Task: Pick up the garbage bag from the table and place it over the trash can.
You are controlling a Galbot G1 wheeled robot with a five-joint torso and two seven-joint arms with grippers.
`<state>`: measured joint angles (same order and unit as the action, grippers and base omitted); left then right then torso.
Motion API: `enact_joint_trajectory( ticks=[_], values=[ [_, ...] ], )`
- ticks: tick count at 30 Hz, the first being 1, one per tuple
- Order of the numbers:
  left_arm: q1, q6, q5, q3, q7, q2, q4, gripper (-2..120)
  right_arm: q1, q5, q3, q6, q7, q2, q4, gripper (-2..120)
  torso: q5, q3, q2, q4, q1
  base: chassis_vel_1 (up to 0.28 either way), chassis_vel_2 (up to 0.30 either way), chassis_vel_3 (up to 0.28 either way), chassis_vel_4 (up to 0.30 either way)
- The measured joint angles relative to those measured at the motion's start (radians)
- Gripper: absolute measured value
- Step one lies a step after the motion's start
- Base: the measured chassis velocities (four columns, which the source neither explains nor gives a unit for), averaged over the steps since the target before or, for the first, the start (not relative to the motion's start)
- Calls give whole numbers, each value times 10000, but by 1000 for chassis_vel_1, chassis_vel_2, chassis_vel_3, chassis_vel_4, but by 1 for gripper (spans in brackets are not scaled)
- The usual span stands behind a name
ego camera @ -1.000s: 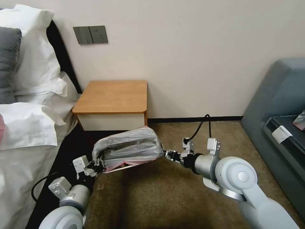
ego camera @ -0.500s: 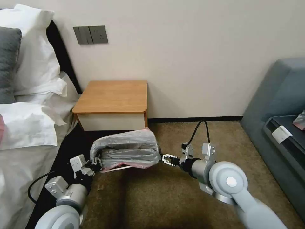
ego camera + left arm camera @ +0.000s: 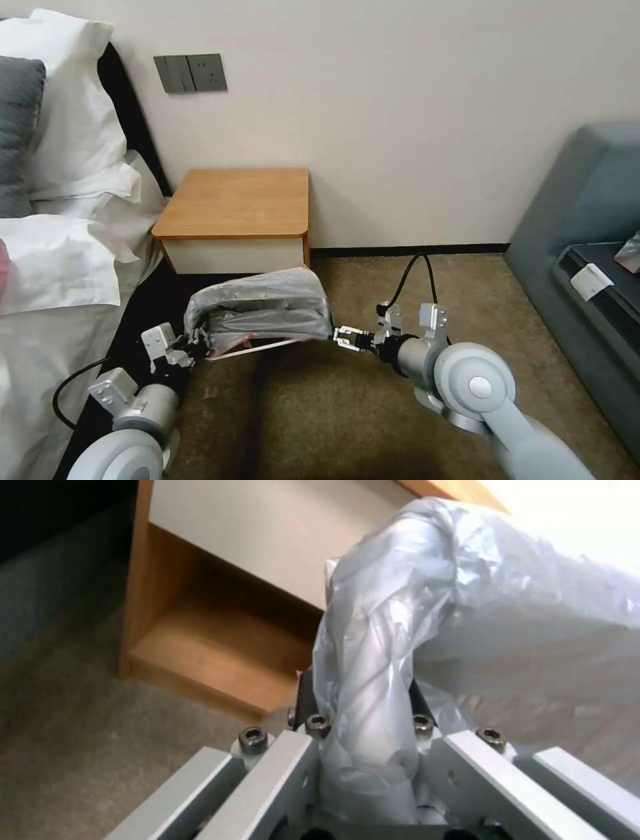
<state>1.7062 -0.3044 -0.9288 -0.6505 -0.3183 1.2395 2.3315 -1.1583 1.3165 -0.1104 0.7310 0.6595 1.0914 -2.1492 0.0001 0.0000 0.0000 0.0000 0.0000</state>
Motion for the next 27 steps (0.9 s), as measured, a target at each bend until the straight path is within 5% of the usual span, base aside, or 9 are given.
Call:
enact_joint_trajectory(
  ticks=[2, 9, 27],
  values=[
    [0, -46, -135, -66, -38, -12, 72, 4, -31, -1365, 178, -7, -512, -12, 164, 100, 0, 0, 0, -1, 1, 0, 0, 0, 0],
    [63, -92, -200, -79, -53, 48, 168, 5, 226, -2576, 476, -149, -750, 242, 531, 100, -1, 0, 0, 0, 1, 0, 0, 0, 0],
    [191, -197, 339, -235, 223, 38, 123, 5, 408, -3478, 435, -824, -759, 272, 499, 100, -1, 0, 1, 0, 1, 0, 0, 0, 0]
  ],
)
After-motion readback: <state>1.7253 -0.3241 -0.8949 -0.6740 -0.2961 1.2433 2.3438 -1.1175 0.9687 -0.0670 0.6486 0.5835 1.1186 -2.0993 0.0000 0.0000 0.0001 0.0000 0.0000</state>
